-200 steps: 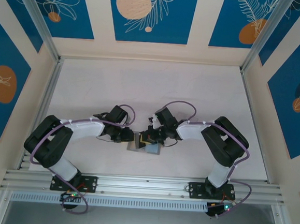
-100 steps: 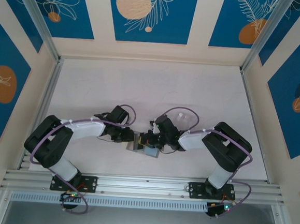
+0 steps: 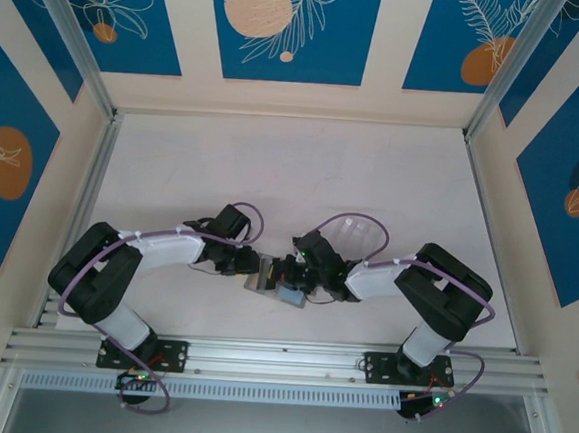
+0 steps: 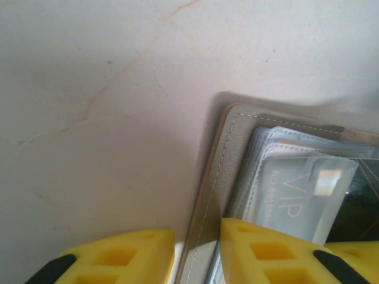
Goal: Put the credit cards into the card holder
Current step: Insert the credit card into the card slot.
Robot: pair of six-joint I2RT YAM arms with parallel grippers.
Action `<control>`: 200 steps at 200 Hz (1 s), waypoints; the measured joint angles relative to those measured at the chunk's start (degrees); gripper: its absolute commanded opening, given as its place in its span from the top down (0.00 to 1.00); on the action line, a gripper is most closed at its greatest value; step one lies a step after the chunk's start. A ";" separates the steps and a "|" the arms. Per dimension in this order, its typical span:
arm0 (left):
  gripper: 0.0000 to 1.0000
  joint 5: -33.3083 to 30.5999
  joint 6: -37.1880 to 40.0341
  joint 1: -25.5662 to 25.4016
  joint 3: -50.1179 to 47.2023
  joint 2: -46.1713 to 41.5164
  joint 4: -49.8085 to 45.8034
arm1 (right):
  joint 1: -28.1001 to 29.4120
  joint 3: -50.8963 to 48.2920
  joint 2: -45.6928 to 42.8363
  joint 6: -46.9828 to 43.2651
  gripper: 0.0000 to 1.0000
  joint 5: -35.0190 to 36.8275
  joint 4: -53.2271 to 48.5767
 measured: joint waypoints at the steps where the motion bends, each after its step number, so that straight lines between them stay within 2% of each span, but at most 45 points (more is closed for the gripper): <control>1: 0.71 0.00 0.00 0.00 0.00 0.00 0.00 | 0.00 0.00 0.02 0.07 1.00 0.04 0.04; 95: 0.71 -1.53 -0.94 -0.76 0.20 0.28 -0.13 | 3.06 -1.51 0.79 5.60 1.00 5.68 4.35; 116: 0.71 -1.68 -1.29 -0.83 0.26 0.33 -0.20 | 4.13 -2.64 1.07 6.93 0.95 7.69 6.99; 141: 0.71 -1.81 -1.44 -0.94 0.39 0.35 -0.35 | 4.39 -3.28 1.22 7.54 0.83 8.22 8.66; 158: 0.71 -1.92 -1.49 -1.03 0.46 0.35 -0.37 | 4.39 -3.19 0.85 7.34 0.70 8.15 7.80; 175: 0.71 -2.01 -1.51 -1.05 0.44 0.35 -0.39 | 4.37 -2.01 -1.22 6.47 0.58 8.09 2.97; 200: 0.71 -2.43 -1.51 -1.27 0.44 0.35 -0.37 | 3.63 -1.38 -5.03 4.90 0.52 7.45 -4.81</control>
